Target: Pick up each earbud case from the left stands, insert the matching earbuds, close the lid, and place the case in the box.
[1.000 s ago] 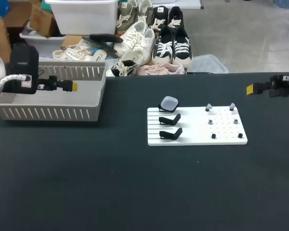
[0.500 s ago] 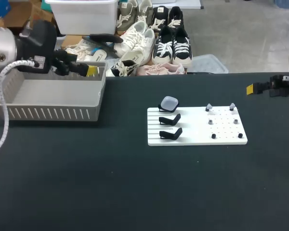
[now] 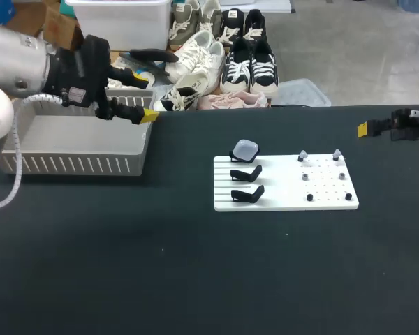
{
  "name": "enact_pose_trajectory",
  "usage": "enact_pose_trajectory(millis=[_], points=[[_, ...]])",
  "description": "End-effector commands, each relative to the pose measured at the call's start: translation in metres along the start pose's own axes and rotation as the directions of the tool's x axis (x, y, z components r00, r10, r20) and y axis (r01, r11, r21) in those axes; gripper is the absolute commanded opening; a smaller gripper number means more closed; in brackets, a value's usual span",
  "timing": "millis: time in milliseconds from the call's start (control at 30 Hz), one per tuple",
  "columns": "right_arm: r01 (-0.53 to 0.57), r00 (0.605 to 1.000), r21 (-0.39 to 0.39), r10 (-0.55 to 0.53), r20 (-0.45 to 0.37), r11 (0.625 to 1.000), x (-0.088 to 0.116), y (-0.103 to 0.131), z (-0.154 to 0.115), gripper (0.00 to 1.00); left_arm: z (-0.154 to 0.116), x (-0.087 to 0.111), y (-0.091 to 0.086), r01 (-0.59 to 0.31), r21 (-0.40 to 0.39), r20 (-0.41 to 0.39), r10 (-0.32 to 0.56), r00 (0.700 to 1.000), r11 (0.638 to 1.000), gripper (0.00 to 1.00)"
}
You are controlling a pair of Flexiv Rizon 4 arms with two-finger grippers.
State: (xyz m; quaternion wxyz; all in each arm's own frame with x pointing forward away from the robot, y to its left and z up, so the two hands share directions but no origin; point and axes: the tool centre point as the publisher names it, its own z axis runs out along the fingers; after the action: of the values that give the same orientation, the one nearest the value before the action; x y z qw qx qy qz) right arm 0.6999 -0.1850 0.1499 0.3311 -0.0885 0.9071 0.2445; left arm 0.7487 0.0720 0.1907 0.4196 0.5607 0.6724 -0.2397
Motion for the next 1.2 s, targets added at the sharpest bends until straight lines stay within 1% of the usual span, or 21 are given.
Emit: enact_pose_trajectory(millis=[33,133,200,233,333,367,467,600,733,867,1000,1033,1067,1200], points=[[0.001,1.0,-0.003,-0.001,-0.001,1.0,0.0,-0.001,0.0,1.0,0.047,0.006,0.015,-0.088,0.258,-0.028,0.098,0.995,0.962,1.0],[0.001,1.0,-0.003,-0.001,-0.001,1.0,0.0,-0.001,0.0,1.0,0.07,0.01,0.013,-0.101,0.293,-0.032,0.116,0.993,0.951,1.0],[0.001,1.0,-0.003,-0.001,-0.001,1.0,0.0,-0.001,0.0,1.0,0.085,0.013,0.011,-0.088,0.315,-0.04,0.105,0.994,0.945,1.0],[0.001,1.0,-0.003,-0.001,-0.001,1.0,0.0,-0.001,0.0,1.0,0.091,0.014,0.01,-0.094,0.328,-0.041,0.114,0.993,0.94,1.0],[0.001,1.0,-0.003,-0.001,-0.001,1.0,0.0,-0.001,0.0,1.0,0.108,0.017,0.005,-0.097,0.346,-0.042,0.119,0.992,0.933,1.0],[0.001,1.0,-0.003,-0.001,-0.001,1.0,0.0,-0.001,0.0,1.0,0.113,0.018,0.003,-0.096,0.368,-0.039,0.119,0.992,0.925,1.0],[0.001,1.0,-0.003,-0.001,-0.001,1.0,0.0,-0.001,0.0,1.0,0.125,0.021,-0.001,-0.082,0.369,-0.043,0.105,0.993,0.926,1.0],[0.001,1.0,-0.003,-0.001,-0.001,1.0,0.0,-0.001,0.0,1.0,0.138,0.027,-0.005,-0.023,0.376,-0.055,0.047,0.997,0.926,1.0],[0.001,1.0,-0.003,-0.001,-0.001,1.0,0.0,-0.001,0.0,1.0,0.151,0.035,-0.005,0.013,0.382,-0.063,0.012,0.998,0.924,1.0],[0.001,1.0,-0.003,-0.001,-0.001,1.0,0.0,-0.001,0.0,1.0,0.161,0.039,-0.005,0.029,0.39,-0.059,-0.007,0.998,0.921,1.0],[0.001,1.0,-0.003,-0.001,-0.001,1.0,0.0,-0.001,0.0,1.0,0.168,0.038,-0.004,0.052,0.4,-0.047,-0.036,0.998,0.915,1.0],[0.001,1.0,-0.003,-0.001,-0.001,1.0,0.0,-0.001,0.0,1.0,0.169,0.038,-0.005,0.043,0.411,-0.032,-0.033,0.999,0.911,1.0],[0.001,1.0,-0.003,-0.001,-0.001,1.0,0.0,-0.001,0.0,1.0,0.17,0.037,-0.007,0.043,0.405,-0.031,-0.034,0.999,0.913,1.0],[0.001,1.0,-0.003,-0.001,-0.001,1.0,0.0,-0.001,0.0,1.0,0.172,0.036,-0.013,0.056,0.42,-0.015,-0.054,0.998,0.906,1.0]])
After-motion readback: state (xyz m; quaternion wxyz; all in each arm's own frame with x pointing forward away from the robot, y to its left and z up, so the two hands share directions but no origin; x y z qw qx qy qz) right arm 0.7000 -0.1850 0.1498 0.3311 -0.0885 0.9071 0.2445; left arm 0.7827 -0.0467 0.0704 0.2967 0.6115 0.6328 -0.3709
